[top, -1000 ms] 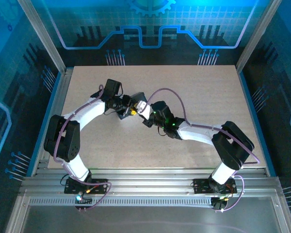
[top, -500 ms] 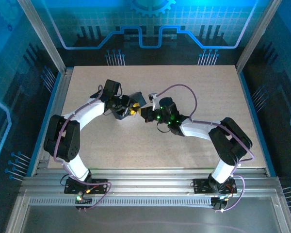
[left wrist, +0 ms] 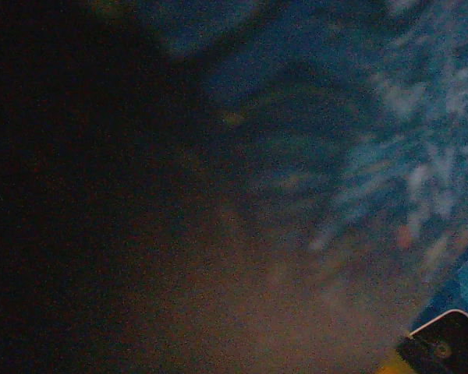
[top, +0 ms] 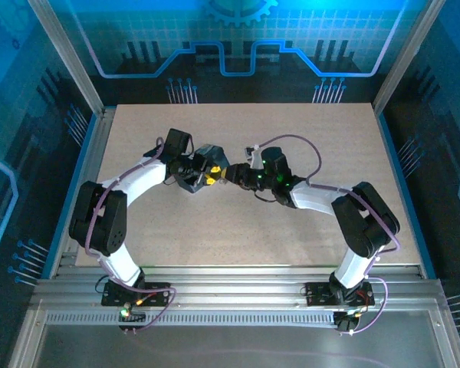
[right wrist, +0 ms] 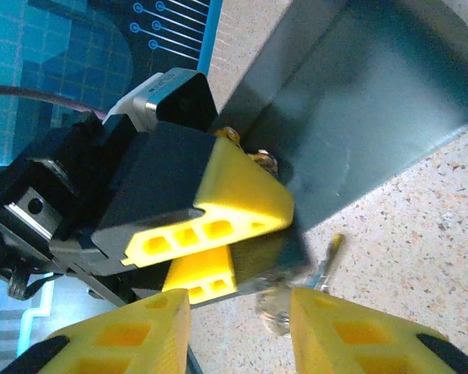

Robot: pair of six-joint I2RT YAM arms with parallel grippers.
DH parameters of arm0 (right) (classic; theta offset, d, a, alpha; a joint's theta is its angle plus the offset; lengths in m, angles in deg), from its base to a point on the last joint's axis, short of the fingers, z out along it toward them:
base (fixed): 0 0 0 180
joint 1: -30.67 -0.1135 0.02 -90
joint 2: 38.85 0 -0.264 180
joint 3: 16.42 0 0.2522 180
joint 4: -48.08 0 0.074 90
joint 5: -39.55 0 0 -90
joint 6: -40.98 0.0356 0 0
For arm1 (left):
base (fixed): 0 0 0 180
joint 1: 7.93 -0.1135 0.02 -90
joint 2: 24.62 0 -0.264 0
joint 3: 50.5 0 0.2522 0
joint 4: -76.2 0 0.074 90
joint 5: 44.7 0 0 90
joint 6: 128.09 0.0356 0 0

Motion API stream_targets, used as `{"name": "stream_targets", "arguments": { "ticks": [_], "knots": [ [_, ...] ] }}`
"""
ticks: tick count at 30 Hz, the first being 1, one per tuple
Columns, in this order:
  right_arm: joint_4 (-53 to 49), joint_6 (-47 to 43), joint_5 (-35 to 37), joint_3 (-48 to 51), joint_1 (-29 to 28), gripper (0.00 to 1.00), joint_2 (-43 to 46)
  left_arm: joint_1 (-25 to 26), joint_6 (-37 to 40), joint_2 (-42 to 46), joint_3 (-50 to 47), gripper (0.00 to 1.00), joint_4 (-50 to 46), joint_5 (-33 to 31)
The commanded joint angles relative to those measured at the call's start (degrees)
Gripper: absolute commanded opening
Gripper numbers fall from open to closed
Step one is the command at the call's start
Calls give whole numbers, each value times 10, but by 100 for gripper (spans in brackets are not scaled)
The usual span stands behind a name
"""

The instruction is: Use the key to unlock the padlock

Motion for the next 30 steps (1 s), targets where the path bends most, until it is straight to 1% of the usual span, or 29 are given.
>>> {"name": "stream_targets", "arguments": {
  "ticks": [1,4,6,9,15,19,20,22,25,30],
  "knots": [
    [-48,-33,-10,-26,4,41,-7,1,-1,21,1,0,12,22],
    [-20,-35,-26,-28,3,44,-32,1,-1,21,2,0,12,22],
    [-10,-33,-32,-35,1,45,-48,1,-2,20,2,0,11,23],
    [-31,-43,-11,-44,1,45,-62,1,1,21,5,0,8,21],
    [-53,-74,22,-8,35,45,-43,1,9,24,-4,0,0,17],
    [-122,-130,40,-17,49,46,-28,2,24,24,-6,0,-14,10],
    [-131,-139,39,-20,51,46,-28,3,26,24,-8,2,-16,9],
    [-152,-159,39,-31,53,46,-30,4,29,23,-16,15,-15,5],
    [-169,-176,44,-38,53,46,-32,6,30,19,-26,21,-11,1],
    [-181,-197,48,-35,53,46,-25,5,30,17,-32,23,-4,-2]
  ]
}}
